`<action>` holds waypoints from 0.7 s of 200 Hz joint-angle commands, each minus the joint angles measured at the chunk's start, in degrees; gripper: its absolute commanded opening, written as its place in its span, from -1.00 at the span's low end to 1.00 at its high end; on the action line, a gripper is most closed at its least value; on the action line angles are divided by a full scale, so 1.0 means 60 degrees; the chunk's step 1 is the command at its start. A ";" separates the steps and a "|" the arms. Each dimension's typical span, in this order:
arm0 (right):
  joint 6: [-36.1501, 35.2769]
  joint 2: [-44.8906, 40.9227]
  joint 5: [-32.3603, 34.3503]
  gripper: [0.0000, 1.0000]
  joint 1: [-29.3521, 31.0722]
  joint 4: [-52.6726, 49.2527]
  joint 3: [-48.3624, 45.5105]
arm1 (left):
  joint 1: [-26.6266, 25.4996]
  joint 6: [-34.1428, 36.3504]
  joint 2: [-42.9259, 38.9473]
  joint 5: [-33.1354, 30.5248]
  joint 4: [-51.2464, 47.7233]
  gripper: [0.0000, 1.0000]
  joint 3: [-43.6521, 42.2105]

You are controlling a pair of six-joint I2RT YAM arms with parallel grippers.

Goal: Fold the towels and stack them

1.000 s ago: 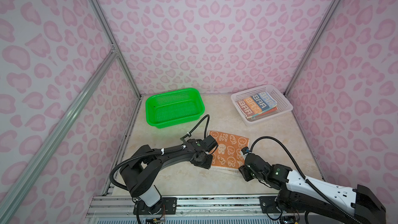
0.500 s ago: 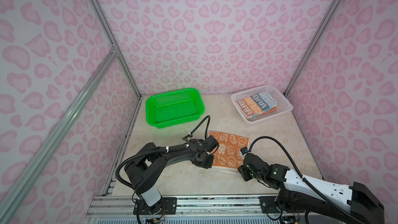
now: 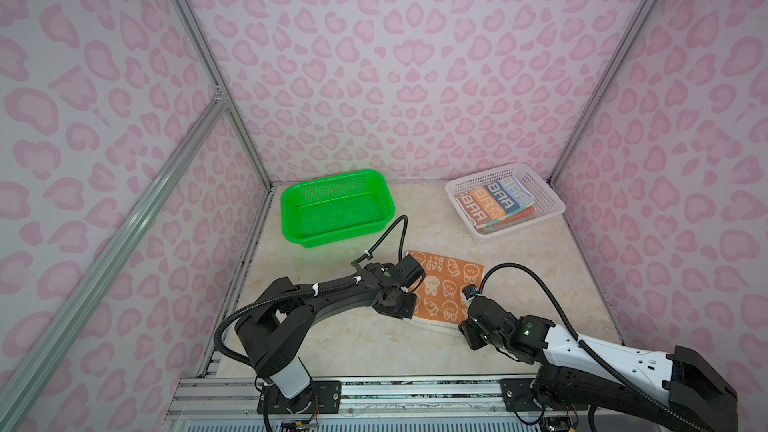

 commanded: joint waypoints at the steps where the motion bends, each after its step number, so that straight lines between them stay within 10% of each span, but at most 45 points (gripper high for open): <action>1: -0.0108 0.0142 0.0055 -0.11 0.0010 0.0086 0.0043 | 0.0014 0.0308 -0.0304 -0.0426 -0.0811 -0.95 0.0290; 112: -0.0269 0.0351 -0.0173 0.04 -0.0225 0.0651 0.0450 | 0.0033 0.0527 -0.0122 -0.1031 -0.1219 -0.94 -0.0091; 140: -0.0405 0.0228 -0.0078 0.09 -0.0973 0.0851 0.0616 | 0.0032 0.0592 -0.0215 -0.1147 -0.1293 -0.21 -0.0192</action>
